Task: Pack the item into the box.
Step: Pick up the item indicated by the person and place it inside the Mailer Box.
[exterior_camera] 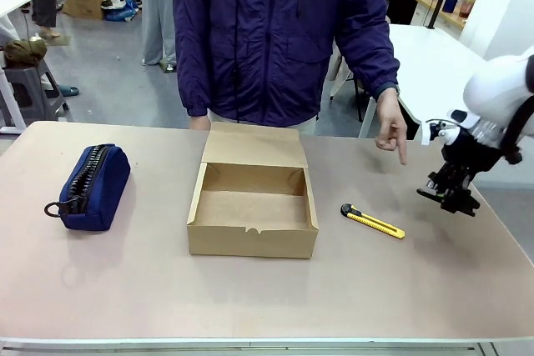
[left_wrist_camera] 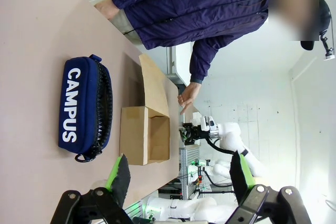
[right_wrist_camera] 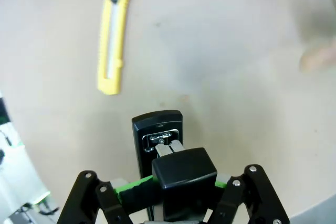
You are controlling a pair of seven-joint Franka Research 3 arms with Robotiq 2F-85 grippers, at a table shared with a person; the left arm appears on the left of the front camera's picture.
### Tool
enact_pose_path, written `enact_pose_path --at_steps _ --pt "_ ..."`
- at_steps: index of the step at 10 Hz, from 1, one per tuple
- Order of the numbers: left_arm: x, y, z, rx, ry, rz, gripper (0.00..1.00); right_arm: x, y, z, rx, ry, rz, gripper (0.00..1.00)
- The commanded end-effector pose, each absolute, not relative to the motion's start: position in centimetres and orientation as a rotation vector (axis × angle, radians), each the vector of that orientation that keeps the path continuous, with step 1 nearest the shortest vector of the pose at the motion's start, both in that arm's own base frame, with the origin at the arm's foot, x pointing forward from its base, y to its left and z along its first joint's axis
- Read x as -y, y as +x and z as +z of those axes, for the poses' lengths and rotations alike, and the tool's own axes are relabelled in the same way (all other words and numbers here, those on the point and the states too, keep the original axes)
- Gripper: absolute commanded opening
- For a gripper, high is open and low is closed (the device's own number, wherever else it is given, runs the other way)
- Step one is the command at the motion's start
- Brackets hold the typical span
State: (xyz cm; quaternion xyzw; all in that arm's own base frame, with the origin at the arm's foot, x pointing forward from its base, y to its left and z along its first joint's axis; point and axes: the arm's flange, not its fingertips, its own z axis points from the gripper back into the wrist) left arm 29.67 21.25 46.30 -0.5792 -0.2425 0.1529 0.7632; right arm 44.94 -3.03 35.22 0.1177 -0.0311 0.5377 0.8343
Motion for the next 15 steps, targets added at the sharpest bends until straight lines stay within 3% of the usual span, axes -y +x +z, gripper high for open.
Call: enact_pose_path --at_steps 1,4,7,14,15 --pt "-21.2 29.7 46.4 0.548 -1.271 0.313 1.00 0.9 42.6 40.0 0.039 0.227 1.116 0.00" --pt "-21.2 29.7 46.4 0.548 -1.271 0.313 1.00 -6.1 39.6 45.3 0.057 0.215 1.110 0.00" --pt "-21.2 29.7 46.4 0.548 -1.271 0.313 1.00 -15.3 39.5 48.2 0.060 0.174 1.215 0.00" --pt "-21.2 29.7 46.4 0.548 -1.271 0.313 1.00 -35.6 43.0 39.2 0.327 0.200 1.340 0.00" --pt "-21.2 29.7 46.4 0.548 -1.271 0.313 1.00 -36.8 43.0 38.2 0.291 0.222 1.332 0.00"
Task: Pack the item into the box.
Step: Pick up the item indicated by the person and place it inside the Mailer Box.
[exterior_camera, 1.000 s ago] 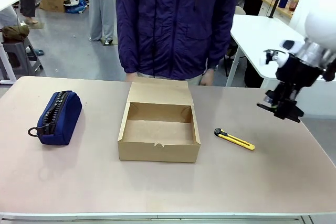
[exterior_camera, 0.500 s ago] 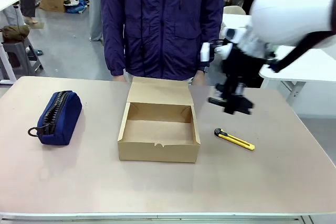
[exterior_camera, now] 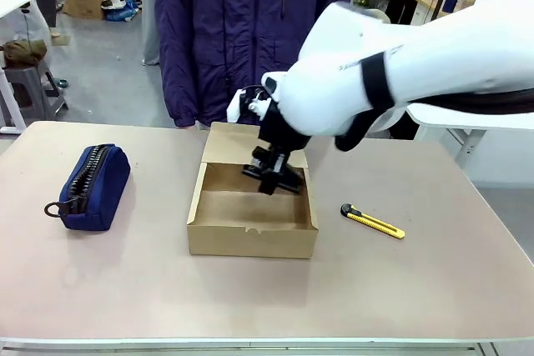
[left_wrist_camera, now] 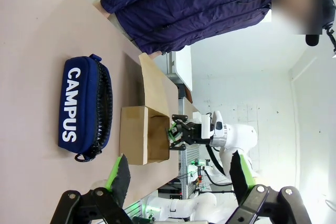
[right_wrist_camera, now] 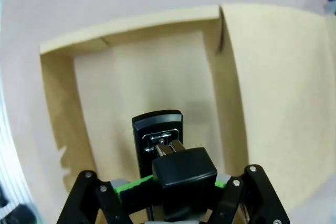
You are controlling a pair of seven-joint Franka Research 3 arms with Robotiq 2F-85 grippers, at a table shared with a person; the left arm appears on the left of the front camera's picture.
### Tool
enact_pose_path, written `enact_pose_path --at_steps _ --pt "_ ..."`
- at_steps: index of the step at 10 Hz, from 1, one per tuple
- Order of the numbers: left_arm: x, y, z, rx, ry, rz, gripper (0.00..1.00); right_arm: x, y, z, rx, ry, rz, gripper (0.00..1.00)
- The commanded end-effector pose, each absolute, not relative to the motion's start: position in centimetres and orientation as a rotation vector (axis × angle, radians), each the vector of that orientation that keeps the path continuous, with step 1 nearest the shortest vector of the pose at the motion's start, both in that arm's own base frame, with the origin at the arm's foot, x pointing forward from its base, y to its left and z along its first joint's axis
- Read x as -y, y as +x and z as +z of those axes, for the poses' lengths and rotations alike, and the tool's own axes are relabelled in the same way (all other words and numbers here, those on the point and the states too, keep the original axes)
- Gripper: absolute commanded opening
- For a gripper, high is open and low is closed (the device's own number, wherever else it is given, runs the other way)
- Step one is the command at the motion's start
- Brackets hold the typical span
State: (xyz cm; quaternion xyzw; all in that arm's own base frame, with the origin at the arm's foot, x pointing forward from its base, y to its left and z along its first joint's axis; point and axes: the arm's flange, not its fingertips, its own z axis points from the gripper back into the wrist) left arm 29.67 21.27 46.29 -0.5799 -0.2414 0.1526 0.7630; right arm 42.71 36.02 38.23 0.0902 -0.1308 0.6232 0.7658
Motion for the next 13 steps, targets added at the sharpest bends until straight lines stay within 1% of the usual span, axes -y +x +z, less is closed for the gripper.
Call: enact_pose_path --at_steps 1,3,6,7,8,9,11,12,13 --pt "-21.2 29.7 46.4 0.548 -1.271 0.313 1.00 -37.7 42.7 37.5 0.281 0.240 1.328 0.00" --pt "-21.2 29.7 46.4 0.548 -1.271 0.313 1.00 -38.6 41.8 36.2 0.249 0.245 1.349 0.00" --pt "-21.2 29.7 46.4 0.548 -1.271 0.313 1.00 -38.4 41.8 36.0 0.239 0.240 1.359 0.00" --pt "-21.2 29.7 46.4 0.548 -1.271 0.313 1.00 -38.5 41.9 35.8 0.227 0.237 1.360 0.44" --pt "-21.2 29.7 46.4 0.548 -1.271 0.313 1.00 -38.5 41.9 35.5 0.216 0.230 1.368 0.58" --pt "-21.2 29.7 46.4 0.548 -1.271 0.313 1.00 -38.5 42.0 35.2 0.198 0.227 1.368 1.00" --pt "-21.2 29.7 46.4 0.548 -1.271 0.313 1.00 -38.5 42.1 35.1 0.188 0.231 1.364 1.00" --pt "-21.2 29.7 46.4 0.548 -1.271 0.313 1.00 -38.6 42.2 35.1 0.186 0.231 1.362 0.83" --pt "-21.2 29.7 46.4 0.548 -1.271 0.313 1.00 -38.6 42.4 35.2 0.189 0.234 1.355 0.93"
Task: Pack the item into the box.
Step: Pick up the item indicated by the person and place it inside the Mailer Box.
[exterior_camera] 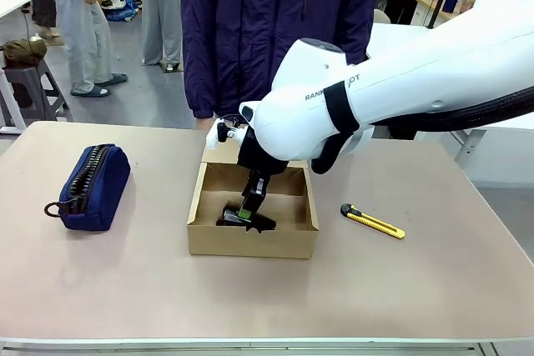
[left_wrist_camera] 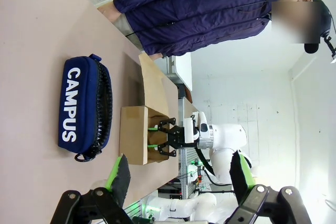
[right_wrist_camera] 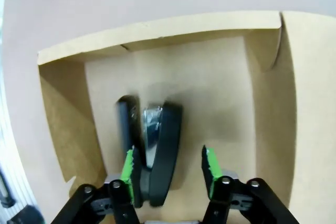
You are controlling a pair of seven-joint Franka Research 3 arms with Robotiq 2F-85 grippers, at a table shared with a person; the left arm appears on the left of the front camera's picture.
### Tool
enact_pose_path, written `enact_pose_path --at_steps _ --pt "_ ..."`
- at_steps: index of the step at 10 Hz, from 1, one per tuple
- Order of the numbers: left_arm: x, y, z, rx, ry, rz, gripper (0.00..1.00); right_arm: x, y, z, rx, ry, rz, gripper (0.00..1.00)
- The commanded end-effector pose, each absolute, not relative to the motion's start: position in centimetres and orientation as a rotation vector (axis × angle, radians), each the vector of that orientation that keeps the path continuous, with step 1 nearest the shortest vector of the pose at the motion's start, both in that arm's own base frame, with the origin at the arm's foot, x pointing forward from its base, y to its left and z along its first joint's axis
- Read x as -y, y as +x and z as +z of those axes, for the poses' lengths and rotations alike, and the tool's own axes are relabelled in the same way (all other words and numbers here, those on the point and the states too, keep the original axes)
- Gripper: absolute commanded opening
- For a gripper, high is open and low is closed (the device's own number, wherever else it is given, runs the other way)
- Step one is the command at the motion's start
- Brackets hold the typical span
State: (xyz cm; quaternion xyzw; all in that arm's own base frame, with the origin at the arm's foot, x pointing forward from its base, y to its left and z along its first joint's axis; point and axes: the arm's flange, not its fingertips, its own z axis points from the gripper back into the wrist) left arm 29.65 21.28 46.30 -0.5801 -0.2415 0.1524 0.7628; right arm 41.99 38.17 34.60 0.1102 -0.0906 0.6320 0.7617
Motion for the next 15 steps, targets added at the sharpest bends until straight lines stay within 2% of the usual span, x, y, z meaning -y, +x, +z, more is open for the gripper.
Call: enact_pose_path --at_steps 1,6,8,11,13,15 --pt "-21.2 29.7 46.4 0.548 -1.271 0.313 1.00 -38.6 42.6 35.4 0.176 0.240 1.358 1.00" --pt "-21.2 29.7 46.4 0.548 -1.271 0.313 1.00 -38.3 43.0 35.8 0.178 0.247 1.357 1.00" --pt "-21.2 29.7 46.4 0.548 -1.271 0.313 1.00 -36.4 43.1 39.1 0.179 0.262 1.308 1.00" --pt "-21.2 29.7 46.4 0.548 -1.271 0.313 1.00 -27.7 43.2 49.0 0.111 0.391 1.032 1.00" --pt "-21.2 29.7 46.4 0.548 -1.271 0.313 1.00 -19.3 42.1 54.5 0.178 0.495 0.830 1.00" --pt "-21.2 29.7 46.4 0.548 -1.271 0.313 1.00 -10.6 40.5 57.4 0.218 0.594 0.660 1.00"
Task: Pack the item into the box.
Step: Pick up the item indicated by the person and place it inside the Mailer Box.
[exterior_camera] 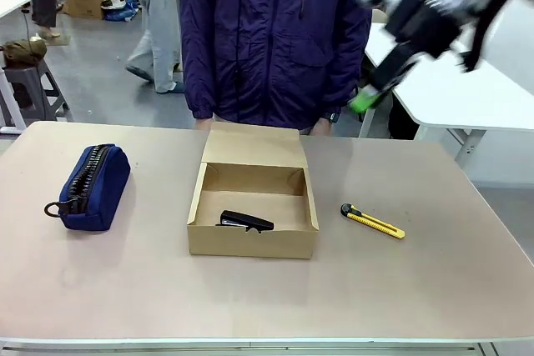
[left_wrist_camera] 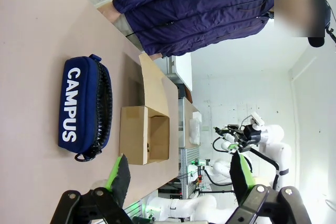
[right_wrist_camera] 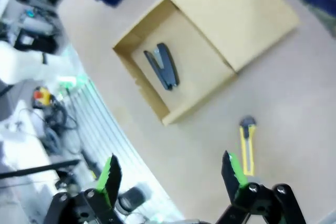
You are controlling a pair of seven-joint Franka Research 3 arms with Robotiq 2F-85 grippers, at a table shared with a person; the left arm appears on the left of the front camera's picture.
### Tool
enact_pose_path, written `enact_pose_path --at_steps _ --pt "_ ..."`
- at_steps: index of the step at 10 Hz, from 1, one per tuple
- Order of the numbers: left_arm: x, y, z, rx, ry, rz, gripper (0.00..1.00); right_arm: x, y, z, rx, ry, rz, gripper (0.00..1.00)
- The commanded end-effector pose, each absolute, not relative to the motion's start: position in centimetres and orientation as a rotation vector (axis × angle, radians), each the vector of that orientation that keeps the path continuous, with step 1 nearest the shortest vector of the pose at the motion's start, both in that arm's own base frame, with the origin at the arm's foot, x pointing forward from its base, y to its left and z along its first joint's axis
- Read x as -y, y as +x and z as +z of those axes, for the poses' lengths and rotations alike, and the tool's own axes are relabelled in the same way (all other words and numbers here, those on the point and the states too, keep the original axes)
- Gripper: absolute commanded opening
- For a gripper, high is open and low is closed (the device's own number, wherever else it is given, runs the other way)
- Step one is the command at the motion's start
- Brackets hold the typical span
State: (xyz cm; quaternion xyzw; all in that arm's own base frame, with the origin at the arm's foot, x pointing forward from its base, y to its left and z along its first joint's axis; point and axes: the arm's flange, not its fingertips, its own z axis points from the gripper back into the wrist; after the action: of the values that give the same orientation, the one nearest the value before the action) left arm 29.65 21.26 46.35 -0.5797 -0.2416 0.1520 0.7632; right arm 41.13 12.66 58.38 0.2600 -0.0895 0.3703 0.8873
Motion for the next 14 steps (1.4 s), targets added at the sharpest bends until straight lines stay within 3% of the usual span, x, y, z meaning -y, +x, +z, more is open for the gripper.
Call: enact_pose_path --at_steps 1,4,8,10,12,14 --pt "-21.2 29.7 46.4 0.548 -1.271 0.313 1.00 -5.7 39.3 58.4 0.248 0.669 0.579 1.00" --pt "-21.2 29.7 46.4 0.548 -1.271 0.313 1.00 10.2 34.1 57.6 0.352 0.884 0.289 1.00" --pt "-21.2 29.7 46.4 0.548 -1.271 0.313 1.00 26.5 29.3 51.1 0.415 1.230 -0.046 1.00" --pt "-21.2 29.7 46.4 0.548 -1.271 0.313 1.00 29.5 28.6 48.4 0.434 1.308 -0.106 1.00" --pt "-21.2 29.7 46.4 0.548 -1.271 0.313 1.00 29.0 29.0 48.0 0.420 1.264 -0.050 1.00" --pt "-21.2 29.7 46.4 0.548 -1.271 0.313 1.00 29.5 27.3 46.9 0.429 1.280 -0.145 1.00"
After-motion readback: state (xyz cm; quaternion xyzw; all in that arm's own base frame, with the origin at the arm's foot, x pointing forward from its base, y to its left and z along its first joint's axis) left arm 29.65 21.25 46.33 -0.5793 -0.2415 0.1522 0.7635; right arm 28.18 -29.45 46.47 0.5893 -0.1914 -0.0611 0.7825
